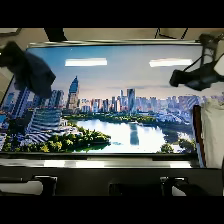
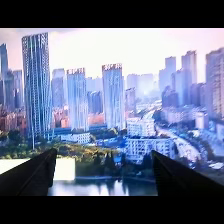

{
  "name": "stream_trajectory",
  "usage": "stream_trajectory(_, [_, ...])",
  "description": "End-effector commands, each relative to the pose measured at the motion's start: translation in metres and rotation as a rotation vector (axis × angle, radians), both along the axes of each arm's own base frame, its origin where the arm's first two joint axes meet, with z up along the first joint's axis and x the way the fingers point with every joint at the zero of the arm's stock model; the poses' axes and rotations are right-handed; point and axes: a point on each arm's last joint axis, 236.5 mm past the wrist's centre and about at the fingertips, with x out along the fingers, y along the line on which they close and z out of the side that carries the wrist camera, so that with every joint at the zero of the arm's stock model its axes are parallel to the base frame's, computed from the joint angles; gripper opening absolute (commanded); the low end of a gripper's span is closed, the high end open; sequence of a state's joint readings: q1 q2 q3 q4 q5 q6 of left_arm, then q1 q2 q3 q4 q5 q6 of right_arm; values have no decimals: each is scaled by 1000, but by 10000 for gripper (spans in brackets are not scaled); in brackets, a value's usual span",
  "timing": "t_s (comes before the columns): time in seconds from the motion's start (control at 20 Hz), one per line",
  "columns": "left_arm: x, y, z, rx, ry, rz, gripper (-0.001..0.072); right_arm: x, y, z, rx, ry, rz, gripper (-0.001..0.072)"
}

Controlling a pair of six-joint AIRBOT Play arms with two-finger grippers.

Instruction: Fold the clothes and pants, and hang the long-sleeved shirts on hangers.

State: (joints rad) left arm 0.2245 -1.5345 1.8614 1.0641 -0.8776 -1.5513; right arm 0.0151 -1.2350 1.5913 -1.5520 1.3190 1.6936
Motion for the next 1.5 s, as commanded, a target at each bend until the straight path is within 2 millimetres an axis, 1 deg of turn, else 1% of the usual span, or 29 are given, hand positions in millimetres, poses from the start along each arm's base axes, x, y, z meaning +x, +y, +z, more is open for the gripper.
stream_trajectory(0.0, [-99, -119, 118, 159, -203, -284, 20, -8, -33, 70, -158, -190, -26, 668])
stream_trajectory(0.05, [-130, -155, 130, 167, -215, -376, 20, -13, -33, 81, -160, -224, -29, 668])
stream_trajectory(0.1, [-155, -186, 137, 174, -220, -456, 20, -17, -33, 87, -159, -239, -30, 668])
stream_trajectory(0.15, [-177, -216, 139, 169, -216, -524, 20, -21, -33, 91, -159, -245, -31, 669])
stream_trajectory(0.2, [-192, -241, 137, 166, -207, -572, 20, -25, -34, 93, -158, -244, -32, 669])
stream_trajectory(0.25, [-204, -265, 128, 171, -184, -617, 20, -28, -34, 93, -158, -236, -33, 669])
stream_trajectory(0.3, [-212, -288, 111, 187, -145, -655, 20, -31, -34, 90, -158, -219, -33, 669])
stream_trajectory(0.35, [-219, -308, 86, 203, -91, -688, 20, -34, -34, 87, -162, -200, -28, 669])
stream_trajectory(0.4, [-224, -326, 55, 214, -17, -721, 20, -36, -34, 84, -166, -187, -23, 669])
stream_trajectory(0.45, [-232, -346, 13, 227, 79, -763, 20, -38, -34, 81, -166, -172, -23, 669])
stream_trajectory(0.5, [-240, -363, -35, 241, 183, -798, 20, -41, -35, 78, -165, -154, -24, 668])
stream_trajectory(0.6, [-253, -390, -130, 256, 362, -824, 20, -43, -34, 71, -161, -122, -22, 668])
stream_trajectory(0.65, [-261, -403, -171, 246, 436, -833, 21, -43, -34, 67, -159, -104, -21, 668])
stream_trajectory(0.7, [-273, -417, -210, 219, 518, -850, 27, -44, -34, 62, -159, -83, -21, 668])
stream_trajectory(0.75, [-288, -430, -237, 173, 607, -870, 234, -45, -33, 55, -158, -54, -20, 668])
stream_trajectory(0.8, [-303, -444, -253, 89, 709, -881, 720, -46, -32, 46, -152, -19, -17, 668])
stream_trajectory(0.85, [-313, -453, -255, 21, 772, -908, 717, -47, -30, 38, -144, 20, -12, 668])
stream_trajectory(0.9, [-314, -457, -245, -3, 766, -970, 717, -49, -26, 27, -127, 68, -2, 668])
stream_trajectory(0.95, [-304, -451, -229, -4, 733, -999, 717, -52, -18, 13, -98, 125, 16, 668])
stream_trajectory(1.0, [-288, -438, -209, 9, 692, -1011, 717, -53, -6, 0, -54, 183, 42, 668])
stream_trajectory(1.05, [-265, -417, -186, 27, 645, -991, 717, -53, 4, -14, -15, 231, 66, 669])
stream_trajectory(1.1, [-240, -392, -166, 43, 604, -945, 717, -49, 14, -29, 20, 274, 85, 669])
stream_trajectory(1.15, [-217, -362, -150, 60, 567, -885, 716, -44, 20, -45, 44, 309, 98, 670])
stream_trajectory(1.2, [-196, -328, -139, 69, 548, -812, 716, -37, 25, -63, 64, 341, 104, 672])
stream_trajectory(1.25, [-184, -297, -137, 62, 563, -754, 715, -30, 28, -82, 81, 372, 106, 674])
stream_trajectory(1.3, [-181, -267, -144, 48, 624, -711, 714, -25, 32, -104, 97, 413, 106, 678])
stream_trajectory(1.35, [-184, -242, -159, 35, 693, -680, 714, -23, 37, -124, 121, 463, 110, 678])
stream_trajectory(1.4, [-191, -224, -177, 24, 758, -665, 714, -24, 44, -144, 153, 520, 116, 678])
stream_trajectory(1.45, [-201, -211, -199, 7, 825, -650, 714, -26, 53, -160, 192, 572, 124, 679])
